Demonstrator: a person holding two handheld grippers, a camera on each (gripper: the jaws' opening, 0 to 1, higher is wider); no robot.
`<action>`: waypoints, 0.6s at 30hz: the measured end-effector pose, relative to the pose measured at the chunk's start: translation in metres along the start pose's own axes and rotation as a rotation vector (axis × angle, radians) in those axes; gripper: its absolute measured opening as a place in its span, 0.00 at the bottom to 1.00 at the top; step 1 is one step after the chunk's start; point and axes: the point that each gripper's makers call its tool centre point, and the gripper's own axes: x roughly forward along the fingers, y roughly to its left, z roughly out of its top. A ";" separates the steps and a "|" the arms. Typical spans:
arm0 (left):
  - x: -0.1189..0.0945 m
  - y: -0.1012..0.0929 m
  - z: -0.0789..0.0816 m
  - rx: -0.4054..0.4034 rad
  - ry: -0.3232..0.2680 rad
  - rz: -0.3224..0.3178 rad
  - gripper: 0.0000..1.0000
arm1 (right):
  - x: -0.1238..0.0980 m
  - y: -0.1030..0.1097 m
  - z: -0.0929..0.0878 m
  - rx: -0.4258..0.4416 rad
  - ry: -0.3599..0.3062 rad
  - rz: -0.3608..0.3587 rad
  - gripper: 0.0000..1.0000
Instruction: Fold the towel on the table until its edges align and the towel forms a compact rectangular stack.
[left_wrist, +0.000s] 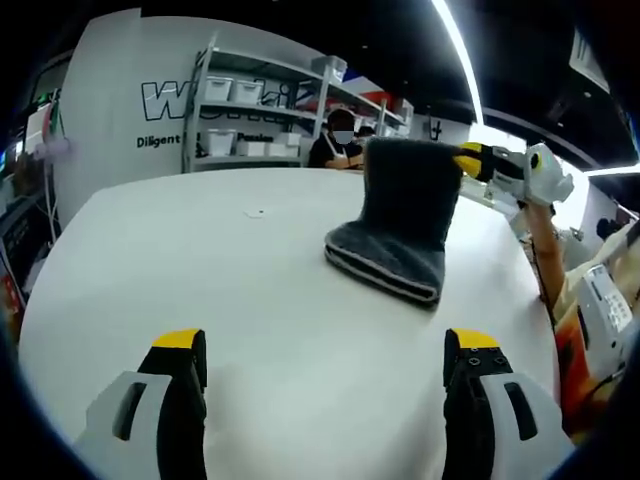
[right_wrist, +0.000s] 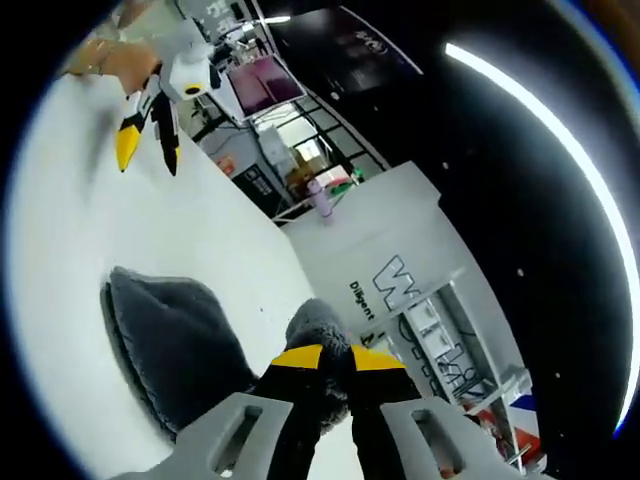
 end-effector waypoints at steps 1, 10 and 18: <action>0.000 0.000 0.000 0.000 0.000 0.000 0.97 | 0.001 0.004 0.006 -0.003 -0.012 0.013 0.04; -0.001 0.000 0.000 0.001 0.001 0.001 0.97 | 0.004 0.059 0.035 0.011 -0.086 0.200 0.04; 0.000 -0.002 0.000 0.002 0.003 -0.001 0.97 | 0.008 0.088 0.045 0.069 -0.116 0.280 0.04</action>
